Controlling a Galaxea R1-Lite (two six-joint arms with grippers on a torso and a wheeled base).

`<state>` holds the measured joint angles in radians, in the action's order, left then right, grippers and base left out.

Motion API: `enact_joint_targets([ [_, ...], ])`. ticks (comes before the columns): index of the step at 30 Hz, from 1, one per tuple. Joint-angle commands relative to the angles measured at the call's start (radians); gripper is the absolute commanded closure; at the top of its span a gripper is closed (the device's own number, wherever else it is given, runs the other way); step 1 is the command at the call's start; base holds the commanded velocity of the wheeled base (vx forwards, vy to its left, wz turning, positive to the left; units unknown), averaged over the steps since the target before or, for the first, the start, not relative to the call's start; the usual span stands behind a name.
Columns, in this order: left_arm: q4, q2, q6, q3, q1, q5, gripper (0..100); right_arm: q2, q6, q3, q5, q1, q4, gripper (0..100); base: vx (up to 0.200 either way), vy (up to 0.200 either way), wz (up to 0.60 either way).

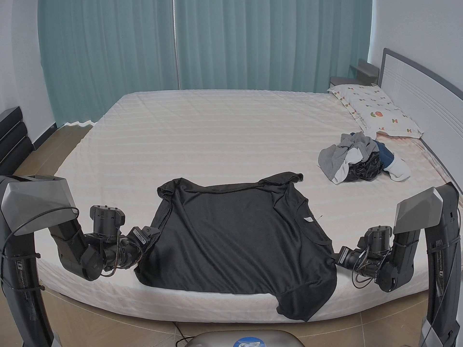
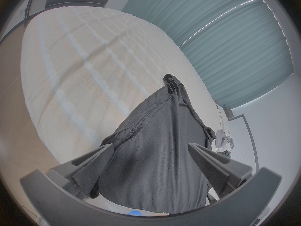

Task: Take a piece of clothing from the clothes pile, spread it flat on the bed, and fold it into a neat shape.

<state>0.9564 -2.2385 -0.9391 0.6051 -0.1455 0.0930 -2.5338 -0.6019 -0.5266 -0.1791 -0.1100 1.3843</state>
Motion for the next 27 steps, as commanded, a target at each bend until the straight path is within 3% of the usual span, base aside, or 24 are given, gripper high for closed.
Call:
enact_joint_targets([
  [1, -0.002, 0.000, 0.002, -0.001, 0.000, 0.002, 0, 0.035, 0.013, 0.069, 0.000, 0.019, 0.001, 100, 0.000, 0.000, 0.00],
  [6, -0.007, -0.004, 0.023, -0.001, 0.000, 0.002, 0, 0.060, 0.045, 0.123, -0.002, 0.047, -0.001, 100, 0.000, 0.000, 0.00],
  [7, -0.010, -0.006, 0.066, -0.015, 0.000, 0.004, 0, 0.075, 0.108, 0.181, -0.013, 0.069, 0.012, 100, 0.000, 0.000, 0.00],
  [9, -0.010, -0.009, 0.077, -0.024, 0.000, 0.004, 0, 0.076, 0.145, 0.204, -0.019, 0.085, 0.032, 100, 0.000, 0.000, 0.00],
  [21, -0.054, -0.010, 0.146, -0.024, 0.023, 0.002, 0, 0.064, 0.205, 0.234, -0.028, 0.118, 0.073, 100, 0.000, 0.000, 0.00],
  [22, -0.054, -0.010, 0.148, -0.024, 0.023, 0.002, 0, 0.064, 0.205, 0.235, -0.036, 0.118, 0.078, 0, 0.000, 0.000, 0.00],
  [27, -0.056, -0.023, 0.181, -0.025, 0.023, -0.007, 0, 0.064, 0.195, 0.234, -0.063, 0.118, 0.081, 0, 0.000, 0.000, 0.00],
])
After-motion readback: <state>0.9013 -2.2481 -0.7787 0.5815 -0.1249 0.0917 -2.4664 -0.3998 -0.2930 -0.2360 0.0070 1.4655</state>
